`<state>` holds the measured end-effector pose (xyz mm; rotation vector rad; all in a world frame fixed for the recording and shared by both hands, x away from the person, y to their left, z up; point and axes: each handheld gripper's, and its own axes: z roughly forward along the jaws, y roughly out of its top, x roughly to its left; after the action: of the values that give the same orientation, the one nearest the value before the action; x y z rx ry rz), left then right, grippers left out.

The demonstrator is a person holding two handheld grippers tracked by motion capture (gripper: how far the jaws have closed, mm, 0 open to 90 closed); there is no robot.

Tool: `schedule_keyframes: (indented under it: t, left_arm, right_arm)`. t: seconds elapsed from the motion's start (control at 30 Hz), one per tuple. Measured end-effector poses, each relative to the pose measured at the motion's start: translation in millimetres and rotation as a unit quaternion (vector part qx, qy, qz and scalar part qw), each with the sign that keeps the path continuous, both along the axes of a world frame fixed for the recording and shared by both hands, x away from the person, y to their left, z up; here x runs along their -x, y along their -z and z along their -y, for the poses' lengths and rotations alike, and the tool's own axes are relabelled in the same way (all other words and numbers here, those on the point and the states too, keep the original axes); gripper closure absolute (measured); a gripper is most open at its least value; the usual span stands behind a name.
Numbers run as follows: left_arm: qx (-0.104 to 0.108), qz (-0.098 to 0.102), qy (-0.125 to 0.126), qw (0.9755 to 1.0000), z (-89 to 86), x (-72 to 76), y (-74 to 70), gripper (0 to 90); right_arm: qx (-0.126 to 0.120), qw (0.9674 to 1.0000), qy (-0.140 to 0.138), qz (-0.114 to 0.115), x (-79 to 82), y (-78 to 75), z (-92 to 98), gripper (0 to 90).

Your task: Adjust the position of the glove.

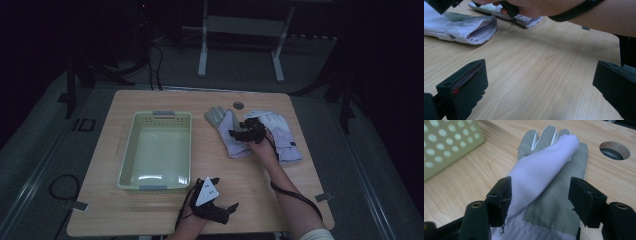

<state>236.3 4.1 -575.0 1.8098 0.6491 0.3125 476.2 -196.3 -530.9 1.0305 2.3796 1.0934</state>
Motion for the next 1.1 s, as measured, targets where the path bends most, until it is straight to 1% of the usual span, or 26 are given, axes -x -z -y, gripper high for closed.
schedule_keyframes:
  t: [0.03,0.1,0.13,0.17,0.2,0.23,0.27,0.3,0.33,0.4,0.43,0.47,0.5,0.53,0.57,0.6,0.73,0.77,0.87,0.93,1.0,1.07,1.1]
  left_arm:
    - [0.0,0.0,0.0,1.0,0.0,0.0,0.0,0.0]
    - [0.0,0.0,0.0,1.0,0.2,0.2,0.0,0.0]
    - [-0.001,0.001,0.0,1.0,0.1,0.3,0.0,0.0]
    - [-0.001,0.001,0.0,1.0,0.1,0.2,0.0,0.0]
    - [-0.001,0.001,0.0,1.0,0.1,0.2,0.0,0.0]
    - [-0.001,0.001,0.0,1.0,0.1,0.2,0.0,0.0]
    - [-0.001,0.001,0.0,1.0,0.1,0.2,0.0,0.0]
    - [-0.001,0.001,0.001,1.0,0.1,0.1,0.0,0.0]
    - [-0.001,0.0,0.001,1.0,0.2,0.1,0.0,0.0]
    - [0.0,0.0,0.001,1.0,0.2,0.1,0.0,0.0]
    - [-0.001,0.0,0.001,1.0,0.2,0.1,0.0,0.0]
    - [-0.001,0.0,0.001,1.0,0.2,0.1,0.0,0.0]
    - [-0.001,0.0,0.0,1.0,0.4,0.1,0.0,0.0]
    - [-0.001,0.0,0.0,1.0,0.4,0.1,0.0,0.0]
    - [-0.001,0.0,0.0,1.0,0.4,0.1,0.0,0.0]
    - [-0.001,-0.001,-0.001,1.0,0.3,-0.2,0.0,0.0]
    - [0.0,-0.002,-0.001,1.0,0.3,-0.3,0.0,0.0]
    - [0.0,-0.002,-0.001,1.0,0.3,-0.3,0.0,0.0]
    - [0.0,-0.002,-0.001,1.0,0.2,-0.2,0.0,0.0]
    - [-0.001,-0.002,-0.001,1.0,0.3,-0.2,0.0,0.0]
    - [-0.001,-0.002,-0.001,1.0,0.3,-0.2,0.0,0.0]
    - [-0.001,-0.002,-0.001,1.0,0.4,-0.2,0.0,0.0]
    - [-0.001,-0.002,-0.001,1.0,0.4,-0.2,0.0,0.0]
  right_arm:
    - [0.005,1.0,0.0,0.001,-0.8,1.3,-0.5,37.0]
    - [0.006,1.0,-0.003,-0.007,-3.3,4.0,-1.3,40.7]
    - [0.014,0.9999,-0.001,-0.008,-4.8,5.8,-1.6,42.3]
    - [0.023,0.9996,-0.001,-0.018,-6.7,9.1,-2.6,44.7]
    - [0.023,0.9996,-0.001,-0.018,-6.7,9.1,-2.6,44.7]
    - [0.026,0.9993,0.0,-0.026,-8.5,13.2,-2.7,49.1]
    - [0.026,0.9993,0.0,-0.026,-8.5,13.2,-2.7,49.1]
    - [0.014,0.9992,0.009,-0.036,-9.4,15.6,-1.5,53.9]
    - [0.012,0.9992,0.01,-0.038,-9.5,16.5,-1.2,55.8]
    - [0.009,0.999,0.009,-0.042,-9.6,17.8,-1.0,62.4]
    - [0.009,0.9991,0.008,-0.042,-9.2,17.8,-1.4,69.8]
    - [0.009,0.9991,0.008,-0.042,-9.2,17.8,-1.4,69.8]
    - [0.022,0.9991,0.012,-0.035,-7.8,17.3,-2.7,85.2]
    - [0.022,0.9991,0.012,-0.035,-7.8,17.3,-2.7,85.2]
    - [0.03,0.9989,0.01,-0.036,-7.5,18.1,-3.7,85.2]
    - [0.031,0.9989,0.009,-0.033,-5.6,16.8,-5.5,88.8]
    - [0.017,0.9992,-0.002,-0.035,-3.2,12.4,-6.0,89.4]
    - [0.014,0.9994,0.002,-0.031,-1.5,9.7,-4.9,89.6]
    - [-0.001,0.9993,0.008,-0.037,0.5,5.6,-2.5,89.6]
    - [0.0,0.9996,0.012,-0.025,3.1,3.0,-1.4,89.6]
    - [-0.011,0.9995,0.013,-0.027,5.0,0.3,0.5,89.6]
    - [-0.014,0.9996,0.017,-0.02,8.8,-3.9,1.1,89.6]
    - [-0.017,0.9995,0.024,-0.013,12.1,-7.4,1.4,89.6]
